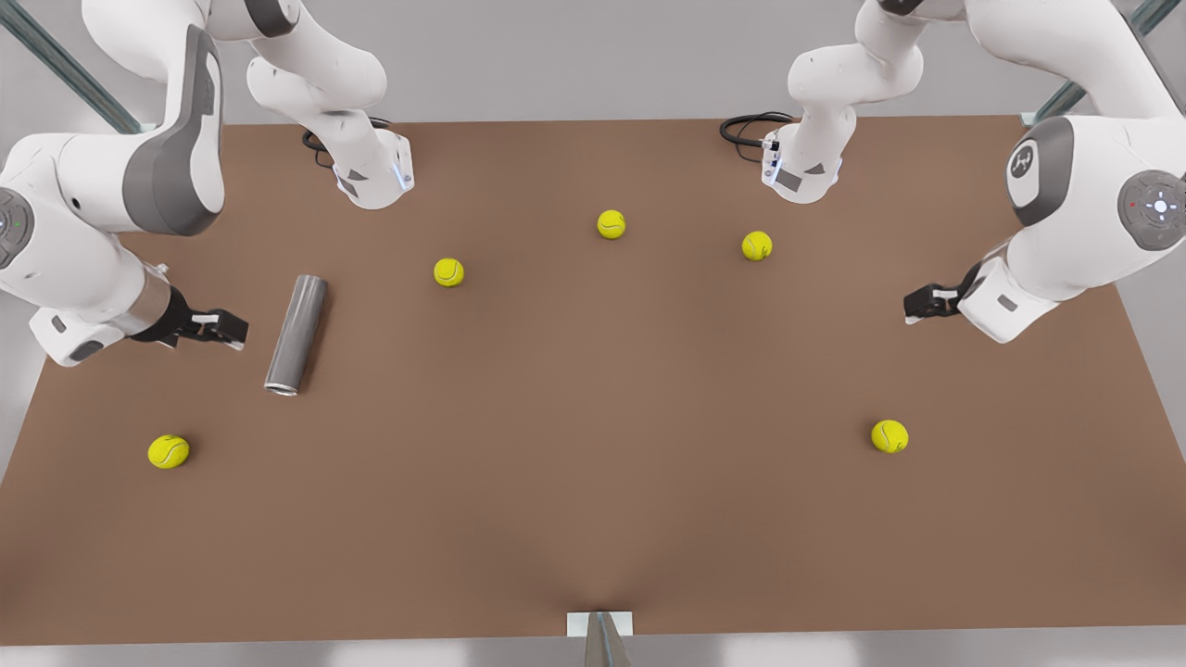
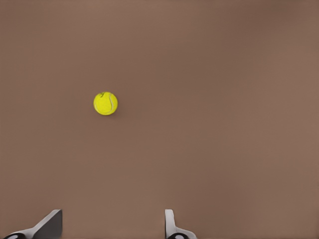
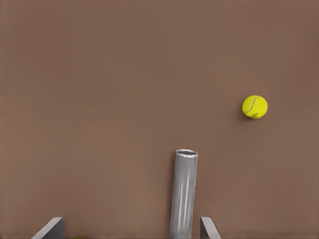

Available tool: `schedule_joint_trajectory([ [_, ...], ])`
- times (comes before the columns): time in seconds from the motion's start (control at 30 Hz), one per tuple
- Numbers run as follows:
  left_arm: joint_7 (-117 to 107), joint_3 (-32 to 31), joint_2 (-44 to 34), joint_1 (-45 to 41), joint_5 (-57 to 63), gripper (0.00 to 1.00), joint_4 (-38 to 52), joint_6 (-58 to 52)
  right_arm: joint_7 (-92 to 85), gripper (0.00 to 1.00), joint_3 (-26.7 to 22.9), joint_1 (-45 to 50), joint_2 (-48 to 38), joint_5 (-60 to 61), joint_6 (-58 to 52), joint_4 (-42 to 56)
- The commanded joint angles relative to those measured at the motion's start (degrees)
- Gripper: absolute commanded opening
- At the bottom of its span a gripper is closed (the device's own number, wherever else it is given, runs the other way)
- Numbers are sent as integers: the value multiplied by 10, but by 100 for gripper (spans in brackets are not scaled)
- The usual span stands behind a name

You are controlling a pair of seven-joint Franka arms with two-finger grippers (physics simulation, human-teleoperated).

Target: Put the tennis tube upright

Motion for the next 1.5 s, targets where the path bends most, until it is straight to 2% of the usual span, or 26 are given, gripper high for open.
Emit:
schedule_joint_trajectory([
  [0.0, 3, 0, -2, 2, -3, 100, -9, 34, -23, 100, 0, 0, 0, 2, -8, 0],
  [0.03, 3, -1, -2, 2, -3, 100, -12, 33, -22, 100, 0, 0, 2, 3, -10, -9],
  [0.1, 4, -1, -1, 2, -3, 100, -12, 33, -22, 100, 0, -17, 2, 3, -28, -143],
  [0.17, 4, -1, -1, 2, -3, 100, -13, 33, -22, 100, 0, -35, 0, -8, 7, -254],
  [0.3, 4, -1, 1, 2, -2, 100, -13, 33, 48, 100, -2, -90, -1, -9, 275, -443],
  [0.43, 5, -1, 1, 2, -2, 100, -12, 33, 123, 100, -2, -104, 13, -9, 332, -464],
  [0.47, 5, -1, 1, 2, -2, 100, -12, 33, 129, 100, -2, -112, 24, -10, 399, -464],
  [0.5, 5, -1, 2, 3, -2, 100, -12, 33, 121, 100, -1, -134, 33, -9, 407, -467],
  [0.6, 5, -1, 2, 3, -2, 100, -12, 31, 173, 100, -2, -136, 38, -8, 408, -494],
  [0.77, 5, -1, 3, 3, -2, 100, -12, 31, 158, 100, -1, -124, 48, -8, 399, -519],
  [1.47, 1, -2, 7, 3, -2, 100, -12, 29, 108, 100, -1, -138, 104, -7, 407, -530],
])
